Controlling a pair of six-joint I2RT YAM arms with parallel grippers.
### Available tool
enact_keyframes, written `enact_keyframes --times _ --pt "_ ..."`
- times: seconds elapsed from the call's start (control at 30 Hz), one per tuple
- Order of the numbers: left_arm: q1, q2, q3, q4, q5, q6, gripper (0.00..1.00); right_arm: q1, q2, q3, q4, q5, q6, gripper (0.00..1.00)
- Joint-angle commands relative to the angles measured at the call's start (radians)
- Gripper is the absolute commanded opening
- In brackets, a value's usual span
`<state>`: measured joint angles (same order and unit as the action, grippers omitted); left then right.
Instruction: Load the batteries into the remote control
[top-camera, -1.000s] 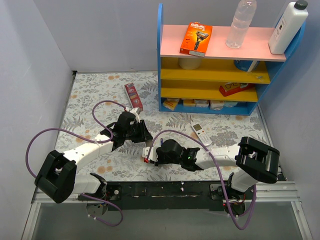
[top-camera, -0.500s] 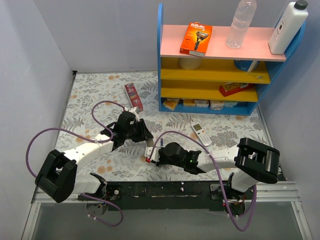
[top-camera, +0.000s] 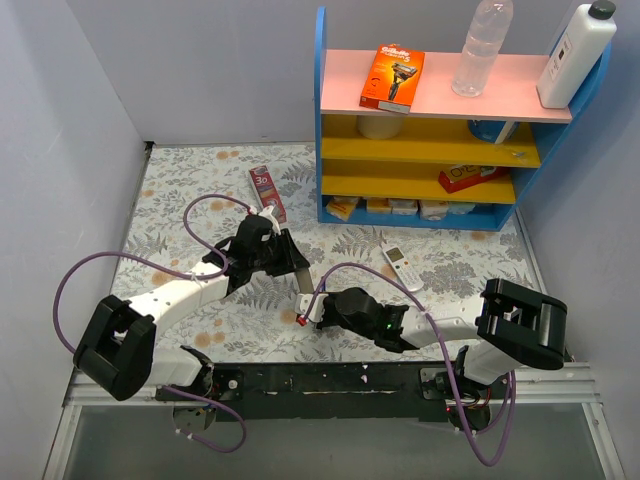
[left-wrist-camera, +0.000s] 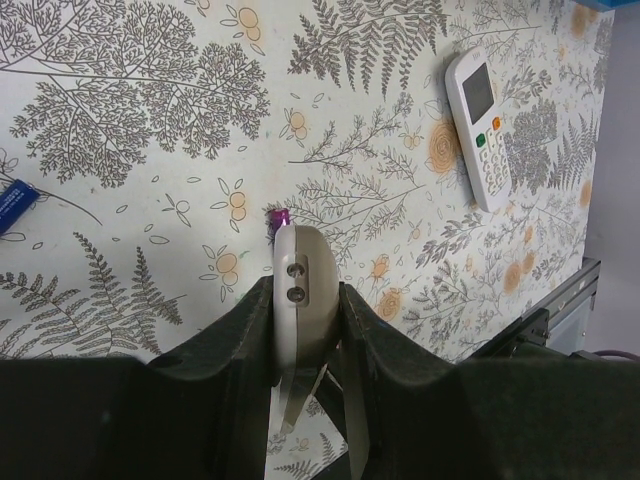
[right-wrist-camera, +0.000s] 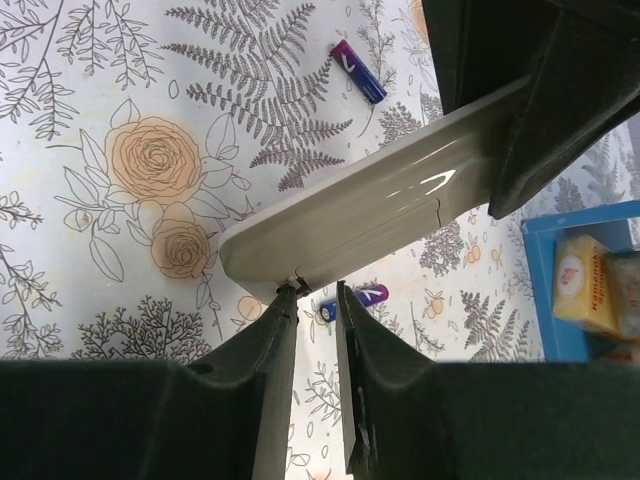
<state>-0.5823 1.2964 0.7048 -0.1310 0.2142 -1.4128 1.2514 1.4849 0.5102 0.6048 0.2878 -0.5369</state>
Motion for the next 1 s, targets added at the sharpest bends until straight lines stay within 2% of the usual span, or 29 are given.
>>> enact_keyframes --times 0.0,0.27,0.63,0.8,0.97 --pt "-0.025 0.004 0.039 -0.084 0.131 -0.041 0.00 -0.009 -0.014 0.021 0.230 0.102 -0.055 0.28" --pt "-0.025 0.001 0.059 -0.150 0.071 -0.005 0.00 -0.013 -0.003 0.025 0.245 0.148 -0.071 0.27" --pt "-0.027 -0.040 0.022 -0.162 -0.047 0.015 0.00 -0.033 -0.008 0.034 0.193 0.105 -0.037 0.27" --pt "-0.027 -0.048 0.015 -0.125 -0.053 0.014 0.00 -0.041 -0.058 0.034 0.075 0.004 0.026 0.34" --pt "-0.027 -0.068 -0.045 -0.050 -0.030 -0.001 0.00 -0.072 -0.127 0.007 -0.046 -0.009 0.179 0.45"
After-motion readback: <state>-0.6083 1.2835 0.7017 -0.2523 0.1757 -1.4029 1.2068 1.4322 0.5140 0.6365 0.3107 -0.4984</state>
